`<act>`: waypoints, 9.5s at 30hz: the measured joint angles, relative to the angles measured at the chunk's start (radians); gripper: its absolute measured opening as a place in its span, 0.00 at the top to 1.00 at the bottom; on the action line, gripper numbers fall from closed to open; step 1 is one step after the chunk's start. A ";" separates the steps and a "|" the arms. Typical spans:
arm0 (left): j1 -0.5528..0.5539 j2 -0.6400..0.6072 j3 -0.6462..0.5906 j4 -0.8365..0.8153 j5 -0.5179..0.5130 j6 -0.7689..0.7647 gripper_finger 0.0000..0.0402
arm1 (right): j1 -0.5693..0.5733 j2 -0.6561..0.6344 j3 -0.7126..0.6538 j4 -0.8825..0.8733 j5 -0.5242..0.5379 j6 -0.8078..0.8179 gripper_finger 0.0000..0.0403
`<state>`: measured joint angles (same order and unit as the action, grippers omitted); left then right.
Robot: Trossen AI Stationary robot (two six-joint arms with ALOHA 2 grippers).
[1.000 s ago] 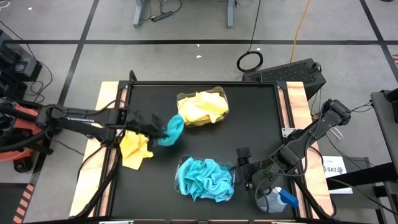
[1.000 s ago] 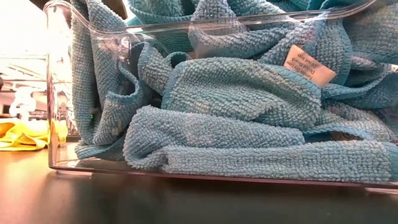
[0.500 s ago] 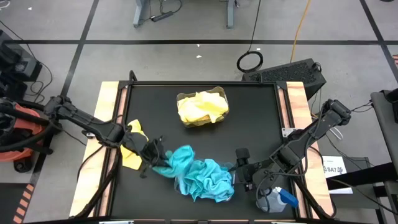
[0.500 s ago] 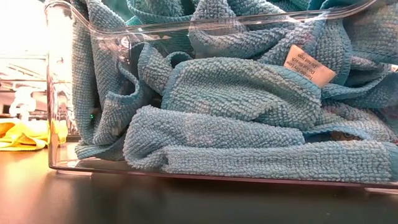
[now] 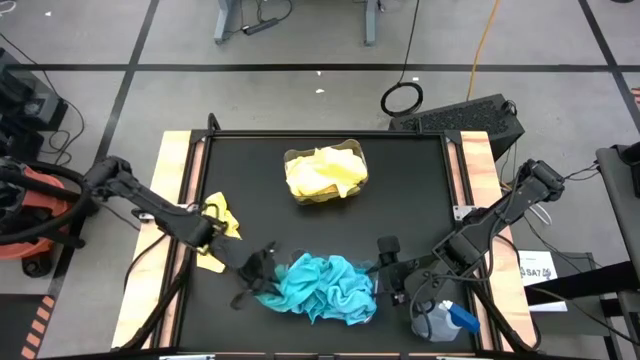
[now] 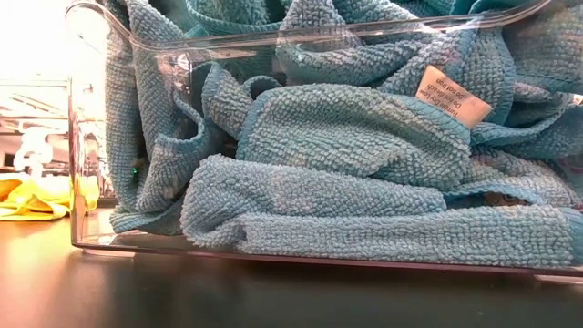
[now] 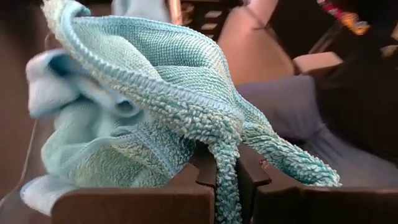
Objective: Sort microfiber towel by color & place in baskets
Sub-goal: Put the blue towel into the bottom transparent bin, then put the yellow towel into the top transparent bin
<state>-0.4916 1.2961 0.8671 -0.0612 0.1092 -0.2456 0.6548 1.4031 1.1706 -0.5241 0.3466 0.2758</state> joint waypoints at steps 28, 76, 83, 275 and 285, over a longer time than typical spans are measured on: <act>0.113 0.364 0.120 0.094 -0.017 0.076 0.86 | -0.037 0.212 0.000 0.420 -0.008 -0.363 0.42; 0.096 0.128 0.189 -0.477 -0.225 0.030 0.43 | -0.243 0.558 0.002 0.540 -0.270 -0.287 0.91; 0.056 0.129 0.170 -0.753 -0.225 -0.167 0.43 | -0.235 0.515 -0.002 0.520 -0.275 -0.301 0.81; 0.155 -0.091 -0.009 -0.426 -0.842 0.047 0.35 | -0.932 0.179 0.000 0.651 -0.232 -0.560 0.99; 0.081 0.004 -0.010 -0.360 -0.759 0.020 0.35 | -0.990 0.359 0.000 0.653 -0.356 -0.420 0.99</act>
<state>-0.4108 1.3002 0.8574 -0.4213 -0.6498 -0.2252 -0.3347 1.7617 1.1706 0.1292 -0.0098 -0.1442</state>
